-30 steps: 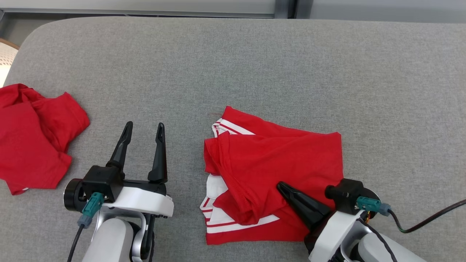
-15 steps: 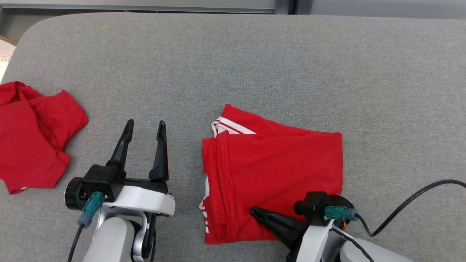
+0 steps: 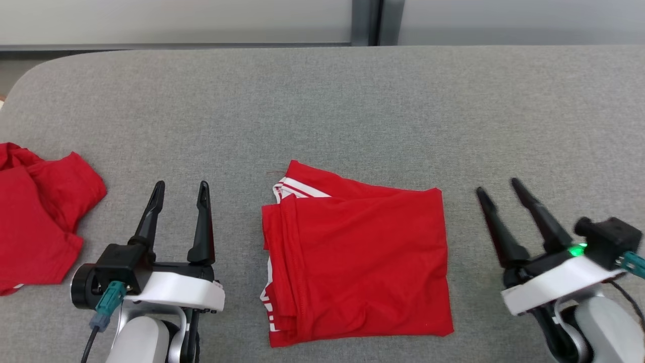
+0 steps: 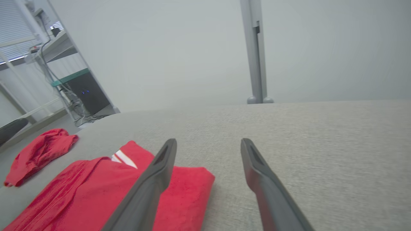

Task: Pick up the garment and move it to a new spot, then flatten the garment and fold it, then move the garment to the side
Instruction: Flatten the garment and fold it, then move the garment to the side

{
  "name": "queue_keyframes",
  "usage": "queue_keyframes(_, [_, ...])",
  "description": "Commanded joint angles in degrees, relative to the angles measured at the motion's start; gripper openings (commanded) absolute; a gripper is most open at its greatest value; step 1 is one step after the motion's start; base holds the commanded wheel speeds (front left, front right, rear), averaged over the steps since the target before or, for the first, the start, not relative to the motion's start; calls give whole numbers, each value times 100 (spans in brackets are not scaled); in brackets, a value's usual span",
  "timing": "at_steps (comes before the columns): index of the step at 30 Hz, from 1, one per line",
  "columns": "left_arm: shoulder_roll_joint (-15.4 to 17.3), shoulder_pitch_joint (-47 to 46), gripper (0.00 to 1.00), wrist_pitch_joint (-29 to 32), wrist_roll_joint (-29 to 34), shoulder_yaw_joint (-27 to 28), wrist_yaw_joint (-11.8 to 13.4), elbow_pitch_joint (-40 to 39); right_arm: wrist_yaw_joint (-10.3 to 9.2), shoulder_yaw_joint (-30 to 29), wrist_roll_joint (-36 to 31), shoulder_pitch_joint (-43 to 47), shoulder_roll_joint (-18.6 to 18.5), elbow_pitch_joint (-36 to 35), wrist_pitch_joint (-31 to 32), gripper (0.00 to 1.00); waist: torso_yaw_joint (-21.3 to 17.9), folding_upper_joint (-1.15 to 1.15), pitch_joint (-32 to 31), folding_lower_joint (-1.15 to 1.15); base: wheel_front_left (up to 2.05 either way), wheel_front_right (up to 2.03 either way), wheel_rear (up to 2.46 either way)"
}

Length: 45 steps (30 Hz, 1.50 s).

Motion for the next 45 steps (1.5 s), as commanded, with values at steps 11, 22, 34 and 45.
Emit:
queue_keyframes(11, [276,473,100,-5,-70,207,57,-34,0,-2410,-1200,1256,590,-869,396,100,-380,0,-599,0,0,0,0])
queue_keyframes(22, [451,1006,100,67,-116,198,54,-52,0,-2842,-1628,2119,906,-1714,1153,100,-421,0,-1211,0,0,0,0])
queue_keyframes(34, [561,1438,100,230,-158,156,97,-180,0,-2853,-1664,2557,1012,-2075,1492,100,-405,0,-1509,0,0,0,0])
queue_keyframes(45, [629,1428,100,272,-222,163,140,-216,0,-2861,-1661,2554,1008,-2130,1575,100,-406,0,-1500,0,0,0,0])
